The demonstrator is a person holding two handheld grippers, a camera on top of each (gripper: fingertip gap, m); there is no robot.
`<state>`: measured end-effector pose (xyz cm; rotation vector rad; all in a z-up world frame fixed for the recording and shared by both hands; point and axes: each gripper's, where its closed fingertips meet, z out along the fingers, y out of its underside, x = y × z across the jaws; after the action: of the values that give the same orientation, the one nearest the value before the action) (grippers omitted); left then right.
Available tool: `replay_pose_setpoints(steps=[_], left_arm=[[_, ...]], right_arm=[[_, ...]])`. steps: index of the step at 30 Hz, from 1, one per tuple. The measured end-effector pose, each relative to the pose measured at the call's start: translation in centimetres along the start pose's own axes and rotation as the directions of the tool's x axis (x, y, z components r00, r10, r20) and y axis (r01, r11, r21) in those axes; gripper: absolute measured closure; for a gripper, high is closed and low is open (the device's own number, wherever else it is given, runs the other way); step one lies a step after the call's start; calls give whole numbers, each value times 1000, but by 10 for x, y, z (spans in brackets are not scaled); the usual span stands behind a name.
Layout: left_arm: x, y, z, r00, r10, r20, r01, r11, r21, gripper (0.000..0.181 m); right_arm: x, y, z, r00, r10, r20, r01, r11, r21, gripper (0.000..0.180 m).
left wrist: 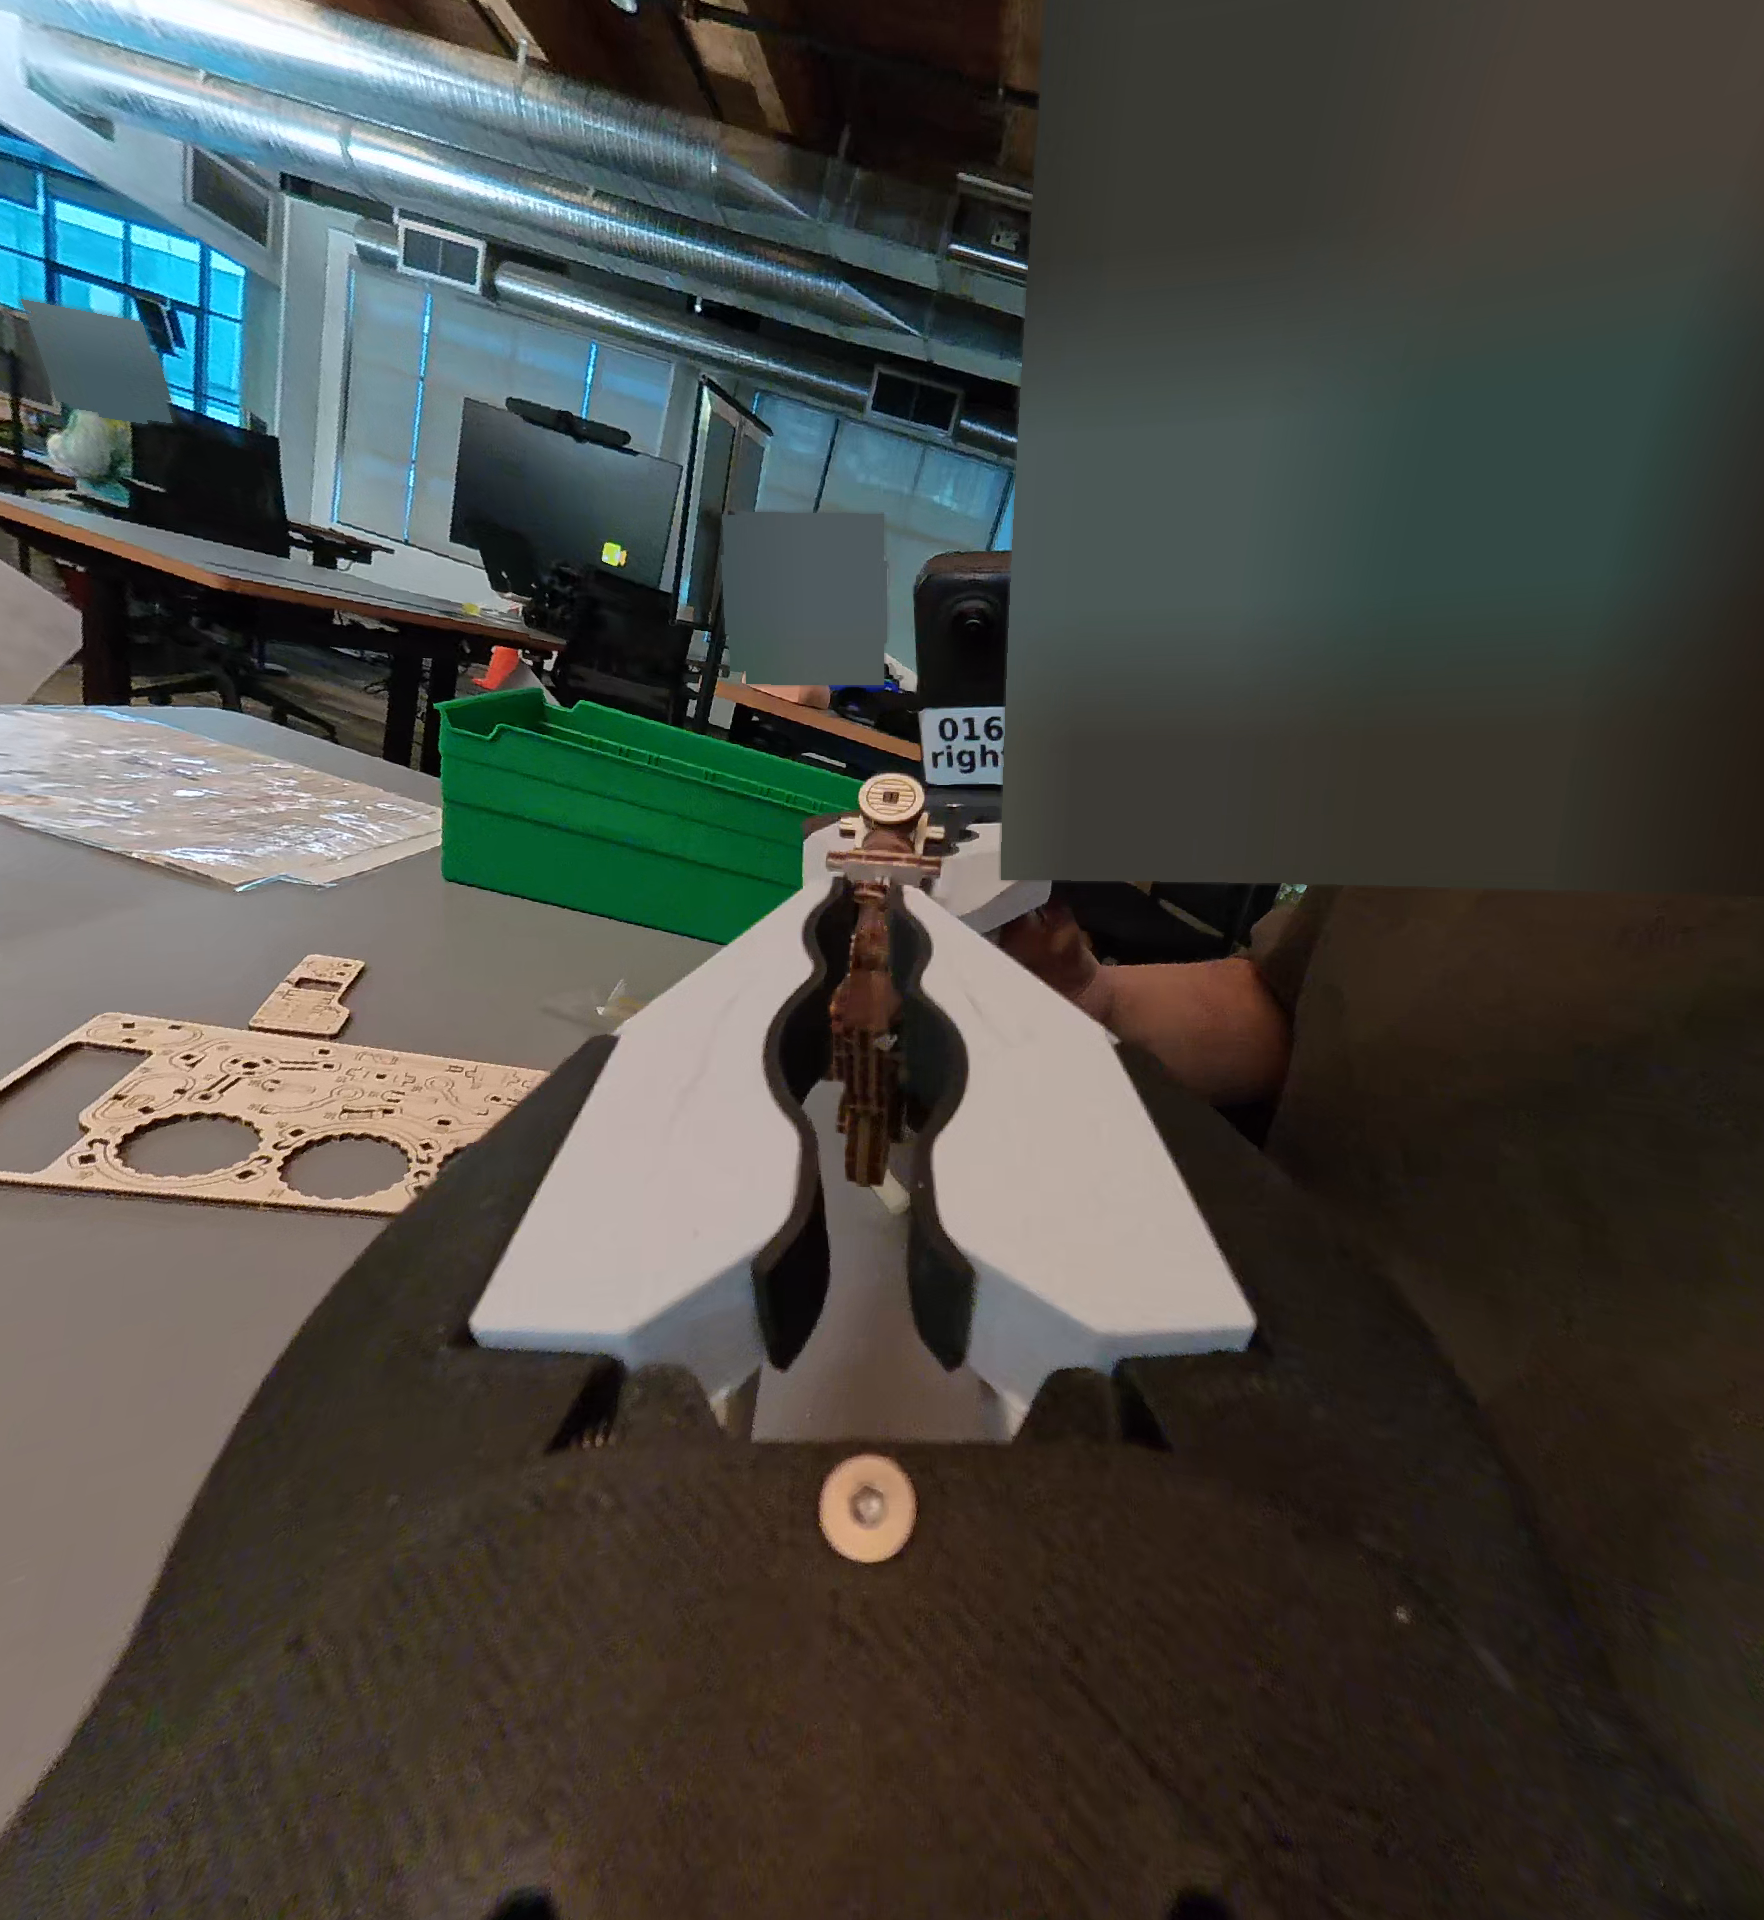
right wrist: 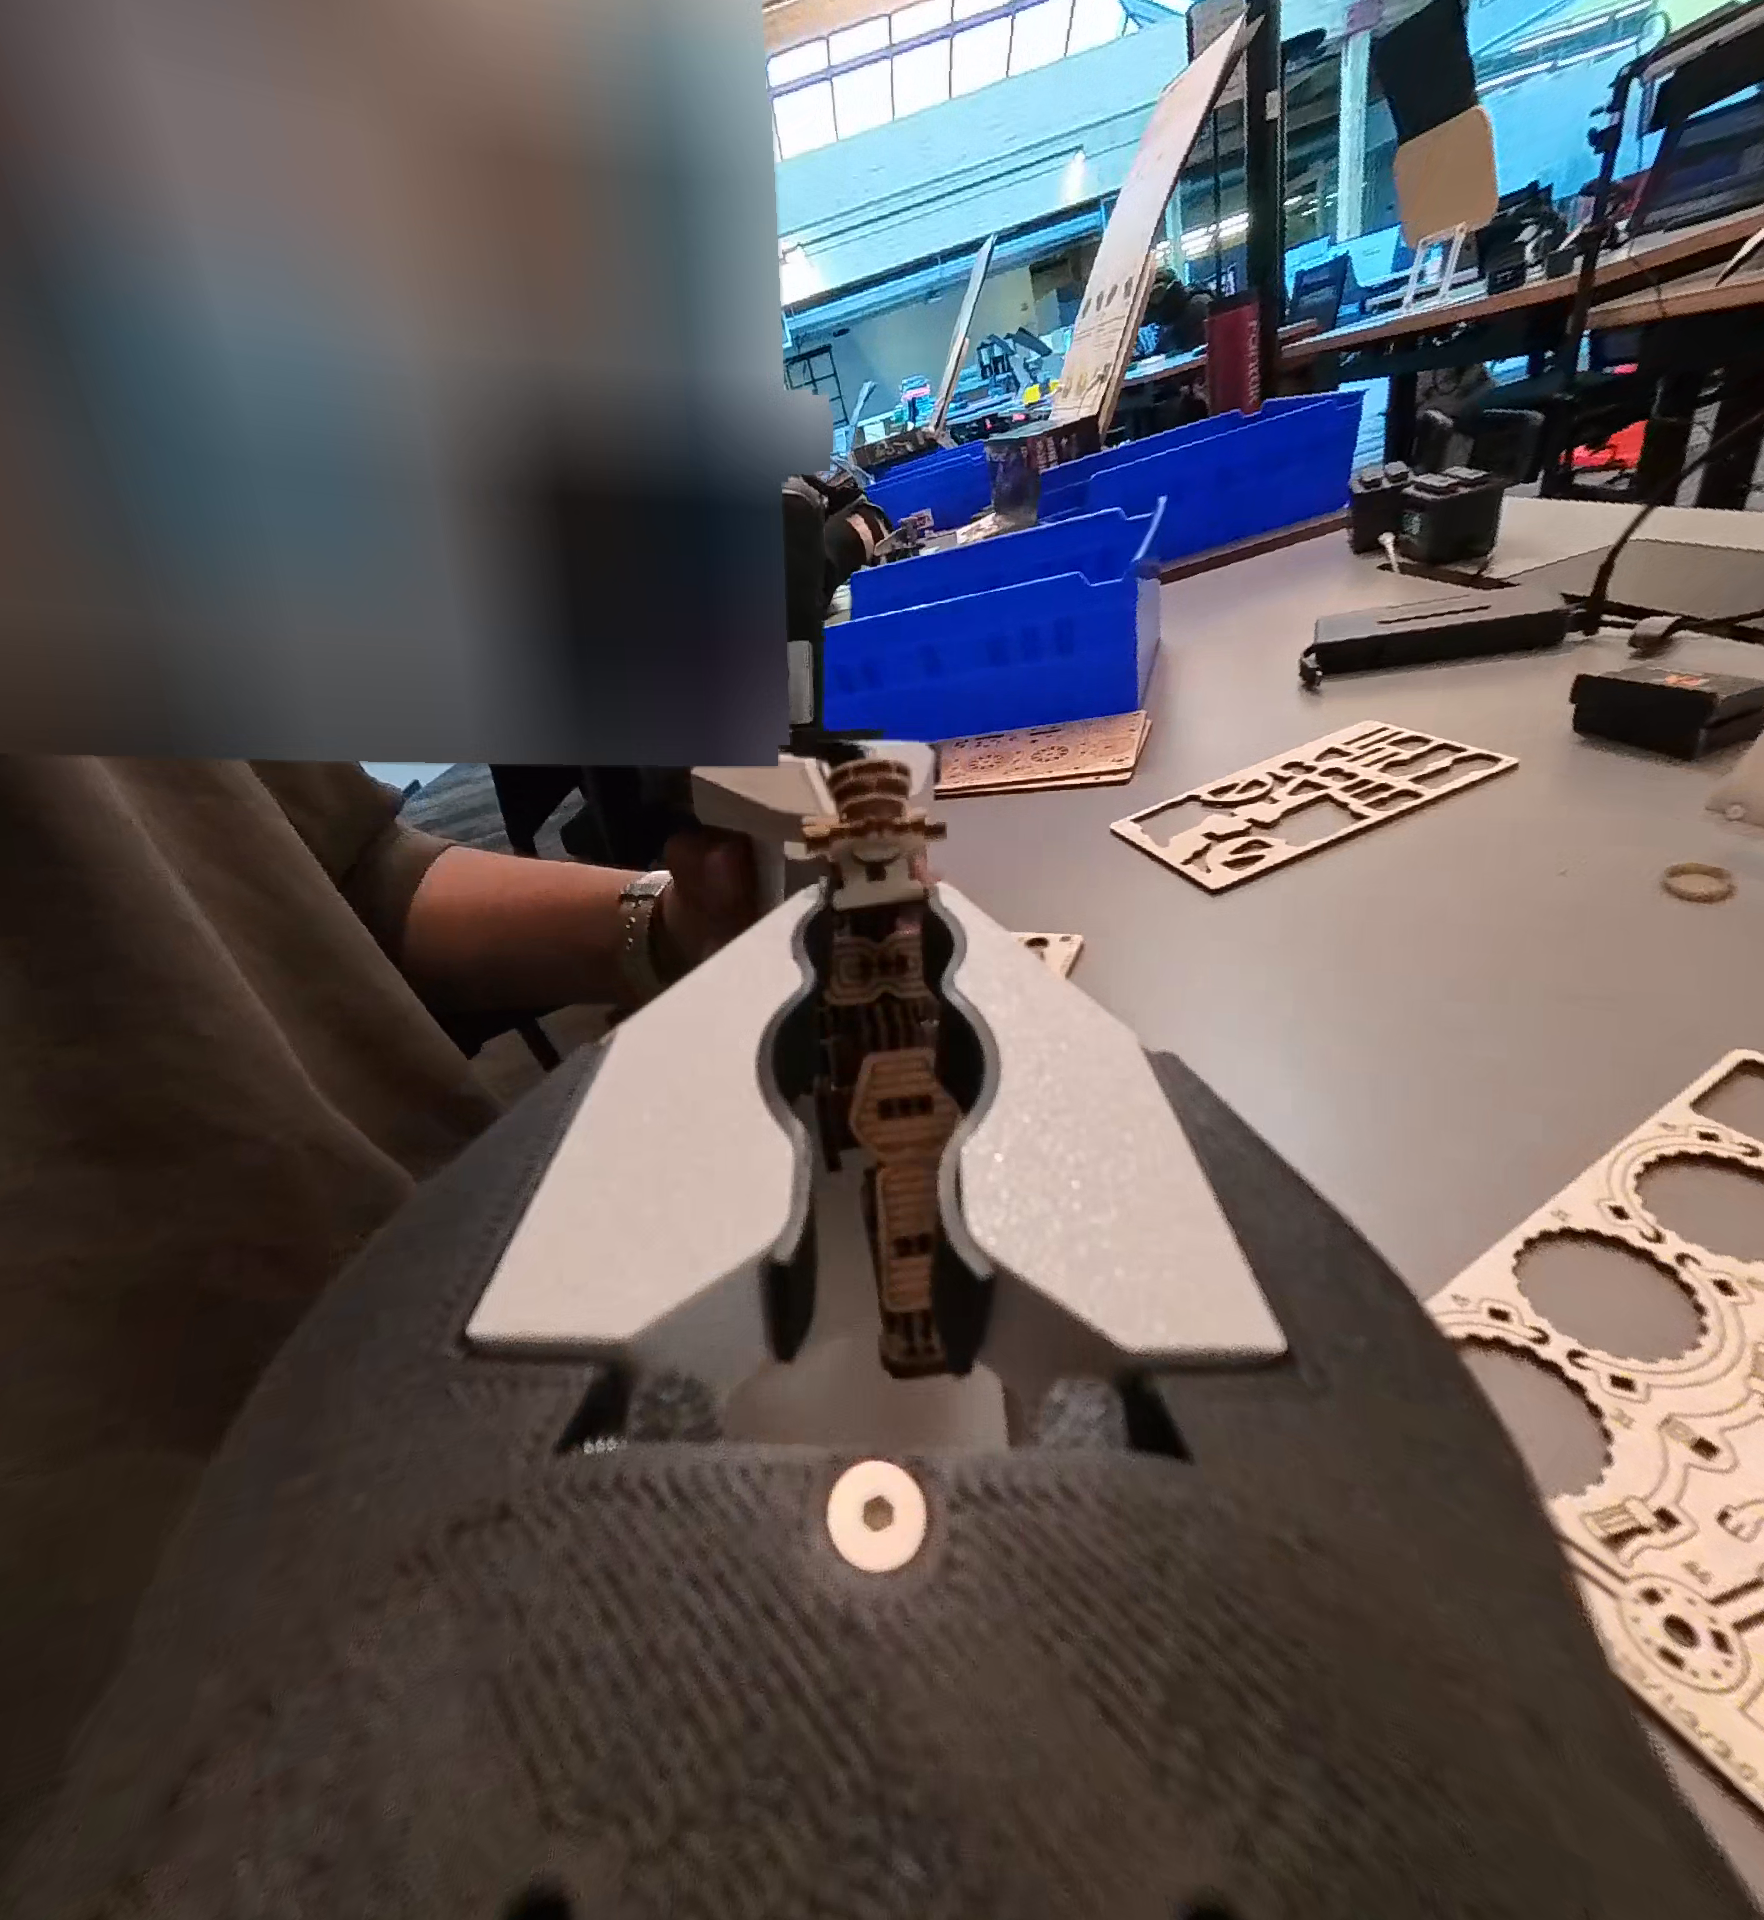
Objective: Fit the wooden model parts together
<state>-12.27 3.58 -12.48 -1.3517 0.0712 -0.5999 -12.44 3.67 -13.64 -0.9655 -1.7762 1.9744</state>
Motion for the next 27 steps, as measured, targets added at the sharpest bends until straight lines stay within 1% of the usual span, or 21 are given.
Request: replay_pose_setpoints(steps=[7,27], left_arm=[[3,8,2,1000,19,-11,-20,998,-51,178],[8,15,2,999,1,-52,-6,995,-102,178]], right_arm=[[-1,5,1,998,-58,-12,58,998,-35,166],[-6,11,-1,998,-54,39,56,996,-66,165]])
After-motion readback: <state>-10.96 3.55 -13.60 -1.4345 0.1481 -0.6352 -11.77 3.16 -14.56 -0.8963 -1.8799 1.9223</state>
